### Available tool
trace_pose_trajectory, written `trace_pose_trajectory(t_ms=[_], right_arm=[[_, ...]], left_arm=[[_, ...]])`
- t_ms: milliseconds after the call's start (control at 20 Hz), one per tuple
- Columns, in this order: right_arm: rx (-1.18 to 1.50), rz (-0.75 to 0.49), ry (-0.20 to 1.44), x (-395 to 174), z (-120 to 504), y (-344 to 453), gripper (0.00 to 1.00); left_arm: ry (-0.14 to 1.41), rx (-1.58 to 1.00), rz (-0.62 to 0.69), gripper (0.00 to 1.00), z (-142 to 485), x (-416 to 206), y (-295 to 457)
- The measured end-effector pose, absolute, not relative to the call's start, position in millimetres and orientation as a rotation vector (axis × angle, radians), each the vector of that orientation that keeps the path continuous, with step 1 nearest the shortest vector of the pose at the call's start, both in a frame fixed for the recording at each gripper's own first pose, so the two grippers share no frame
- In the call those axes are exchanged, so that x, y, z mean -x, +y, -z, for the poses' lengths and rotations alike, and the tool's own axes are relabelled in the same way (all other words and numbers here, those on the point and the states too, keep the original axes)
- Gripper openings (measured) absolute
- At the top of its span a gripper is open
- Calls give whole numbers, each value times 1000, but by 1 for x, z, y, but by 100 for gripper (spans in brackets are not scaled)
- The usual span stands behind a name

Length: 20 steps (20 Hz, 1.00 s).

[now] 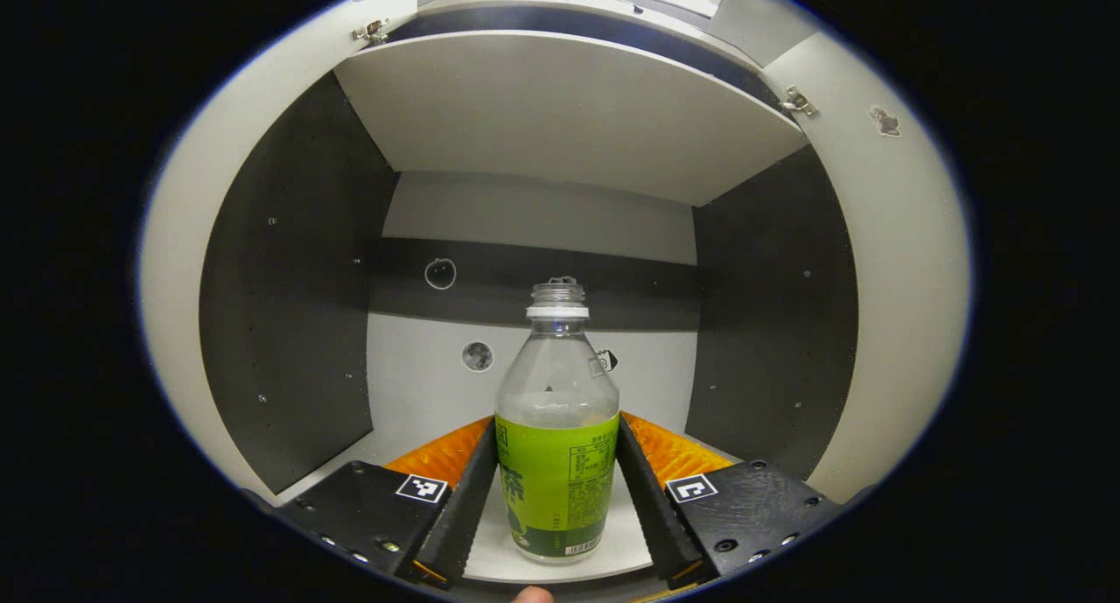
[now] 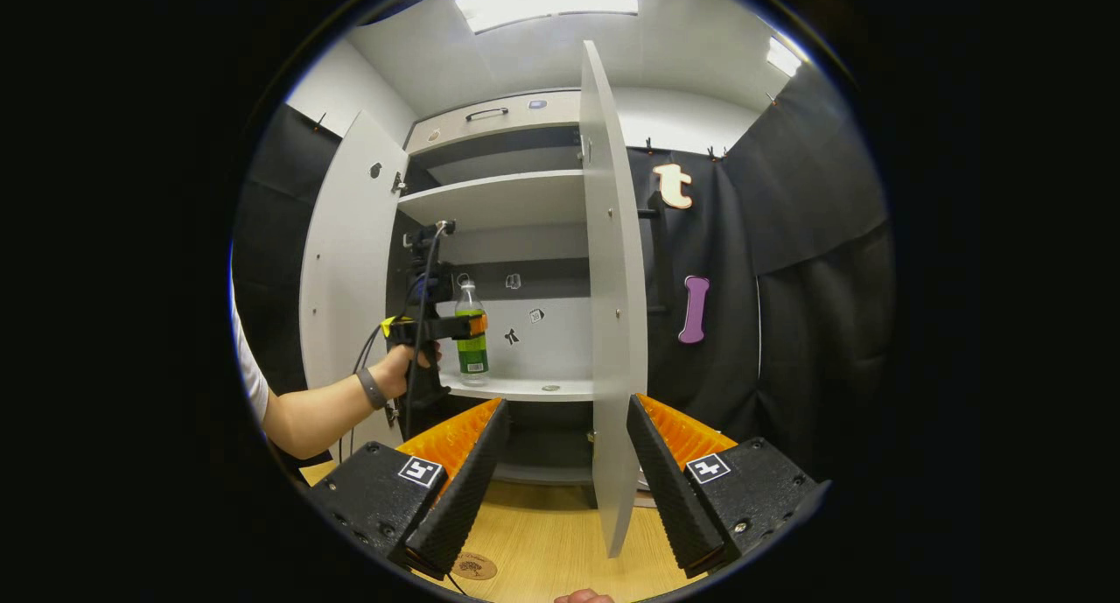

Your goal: Grasp the bottle in the cabinet with the left hand and place it on the coaster, then close the right door with the right hand and the left door with the left hand.

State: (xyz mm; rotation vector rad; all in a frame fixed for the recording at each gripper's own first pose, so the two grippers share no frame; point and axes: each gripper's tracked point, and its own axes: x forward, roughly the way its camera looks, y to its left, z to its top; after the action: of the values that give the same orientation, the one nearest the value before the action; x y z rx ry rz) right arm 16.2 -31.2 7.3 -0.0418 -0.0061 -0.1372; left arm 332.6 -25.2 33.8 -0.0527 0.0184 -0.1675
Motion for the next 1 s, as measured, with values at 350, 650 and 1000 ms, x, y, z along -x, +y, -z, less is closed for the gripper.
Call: trace_pose_trajectory(t_ms=[350,650,1000], right_arm=[[30,89,-2,-12,-7,-17,83],[40,34,0,-9,-7,-4,83],[33,9,38,-5,-1,4,83]], left_arm=[[-38,17,251,76,-57,-267,-39],[-45,-9,315,76,-25,-188,-61],[-11,31,303,76,47,-127,-64]])
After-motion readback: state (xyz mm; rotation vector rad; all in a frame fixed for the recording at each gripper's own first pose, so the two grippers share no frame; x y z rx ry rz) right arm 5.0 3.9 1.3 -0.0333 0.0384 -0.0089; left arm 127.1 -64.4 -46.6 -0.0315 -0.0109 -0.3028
